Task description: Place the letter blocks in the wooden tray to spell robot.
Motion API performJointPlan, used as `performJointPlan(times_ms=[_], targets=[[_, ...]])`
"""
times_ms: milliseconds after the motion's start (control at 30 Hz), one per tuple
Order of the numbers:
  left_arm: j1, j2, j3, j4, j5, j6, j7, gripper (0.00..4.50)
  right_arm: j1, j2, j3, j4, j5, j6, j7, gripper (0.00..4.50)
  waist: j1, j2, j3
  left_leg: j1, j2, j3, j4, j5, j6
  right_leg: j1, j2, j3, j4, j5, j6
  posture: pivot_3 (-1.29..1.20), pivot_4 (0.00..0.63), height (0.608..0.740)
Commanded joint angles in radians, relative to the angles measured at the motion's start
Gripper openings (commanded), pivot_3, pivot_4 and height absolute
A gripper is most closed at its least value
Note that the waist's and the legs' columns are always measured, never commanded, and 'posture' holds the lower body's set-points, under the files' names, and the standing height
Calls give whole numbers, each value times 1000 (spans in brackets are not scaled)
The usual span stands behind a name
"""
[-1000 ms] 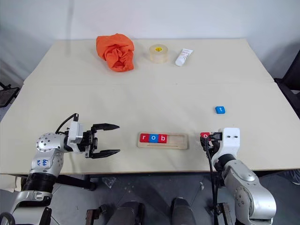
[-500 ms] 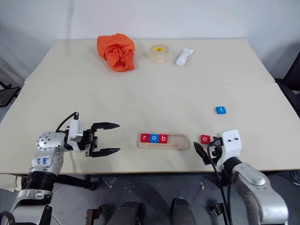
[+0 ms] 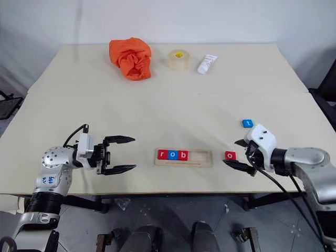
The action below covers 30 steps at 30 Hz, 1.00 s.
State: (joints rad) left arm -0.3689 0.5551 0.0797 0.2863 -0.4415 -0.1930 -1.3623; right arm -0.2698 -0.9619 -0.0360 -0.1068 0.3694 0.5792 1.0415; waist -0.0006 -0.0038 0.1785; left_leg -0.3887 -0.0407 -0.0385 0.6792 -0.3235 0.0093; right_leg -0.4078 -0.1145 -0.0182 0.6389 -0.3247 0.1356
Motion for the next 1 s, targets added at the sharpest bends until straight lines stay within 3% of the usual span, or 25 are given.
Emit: performJointPlan(times_ms=[33, 300, 600, 767, 1000], targets=[[28, 9, 21, -59, -18, 8, 20, 4500, -58, -20, 54, 80, -39, -59, 88, 4470, 0, 0, 0, 0, 0, 0, 0, 0, 0, 0, 0, 0, -1, 0, 0, 0, 150, 740], [86, 25, 43, -118, -24, 21, 55, 4500, -174, -13, 150, 210, -127, -118, 175, 4470, 0, 0, 0, -1, 1, 0, 1, 0, -1, 0, -1, -1, -2, 0, 0, 0, 150, 740], [107, 24, 49, -147, -24, 27, 72, 4500, -169, -9, 147, 220, -165, -165, 204, 1436, 0, 0, 0, -1, 1, 0, 1, 0, -1, 0, -2, -2, -2, 0, 0, 0, 150, 740], [98, 23, 45, -141, -23, 26, 71, 4500, -183, -20, 141, 129, -132, -103, 230, 1452, 0, 0, 0, -1, 1, 0, 1, 0, -1, 0, -2, -2, -2, 0, 0, 0, 150, 740], [69, 10, 35, -111, -16, 16, 69, 4500, -344, 68, 190, -32, -59, 127, 191, 1452, -2, 0, 0, -1, 3, 0, 1, 0, -3, 0, -1, -2, -2, 1, -1, 0, 150, 740]])
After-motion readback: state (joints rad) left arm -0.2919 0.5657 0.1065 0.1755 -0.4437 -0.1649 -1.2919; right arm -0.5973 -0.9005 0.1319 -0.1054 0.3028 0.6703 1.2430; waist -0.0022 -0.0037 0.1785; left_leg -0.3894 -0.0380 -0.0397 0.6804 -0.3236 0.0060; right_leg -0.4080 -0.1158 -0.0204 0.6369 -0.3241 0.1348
